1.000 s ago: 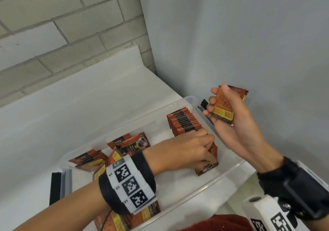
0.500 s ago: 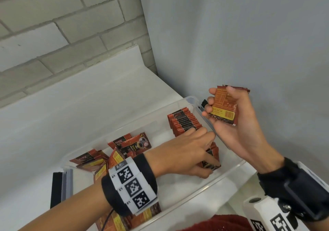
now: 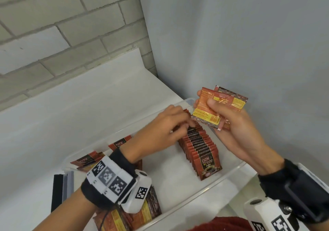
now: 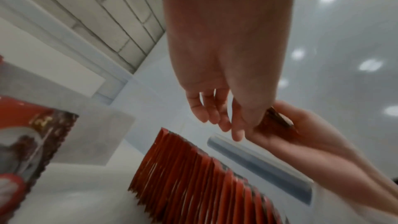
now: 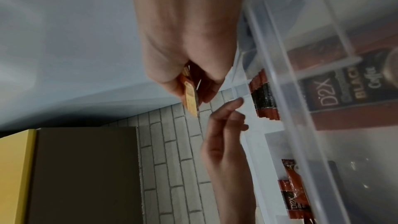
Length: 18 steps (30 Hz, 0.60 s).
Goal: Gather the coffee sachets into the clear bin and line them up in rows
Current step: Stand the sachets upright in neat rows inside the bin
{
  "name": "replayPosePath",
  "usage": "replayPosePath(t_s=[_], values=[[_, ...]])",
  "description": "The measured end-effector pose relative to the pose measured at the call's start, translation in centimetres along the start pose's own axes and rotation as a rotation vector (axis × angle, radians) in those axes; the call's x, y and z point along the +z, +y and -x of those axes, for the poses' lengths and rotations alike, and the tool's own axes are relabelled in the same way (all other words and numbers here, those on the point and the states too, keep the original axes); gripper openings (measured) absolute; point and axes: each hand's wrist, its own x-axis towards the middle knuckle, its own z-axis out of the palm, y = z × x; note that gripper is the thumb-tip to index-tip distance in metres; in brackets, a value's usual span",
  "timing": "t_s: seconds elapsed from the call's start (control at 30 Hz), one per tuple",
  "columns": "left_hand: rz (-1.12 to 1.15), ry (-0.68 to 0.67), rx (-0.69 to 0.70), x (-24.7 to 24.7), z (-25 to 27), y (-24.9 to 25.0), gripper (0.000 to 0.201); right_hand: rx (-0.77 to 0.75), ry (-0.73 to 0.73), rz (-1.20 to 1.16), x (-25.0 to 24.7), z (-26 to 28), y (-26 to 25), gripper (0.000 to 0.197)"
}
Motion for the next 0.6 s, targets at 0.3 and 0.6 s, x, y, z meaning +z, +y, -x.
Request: replayPosePath(t_s=[0.3,0.6], values=[[0.534,0.232,-0.199,-1.0,-0.3,2.3,0.025,0.018,-0.049,0.101,0.3,0.2,0.2,0.024],[0.276,0.541,0.089,-1.1,-0.2,1.9,0.021,0.075,-0.049,-0.007,0.5,-0.1,0.5,0.074]])
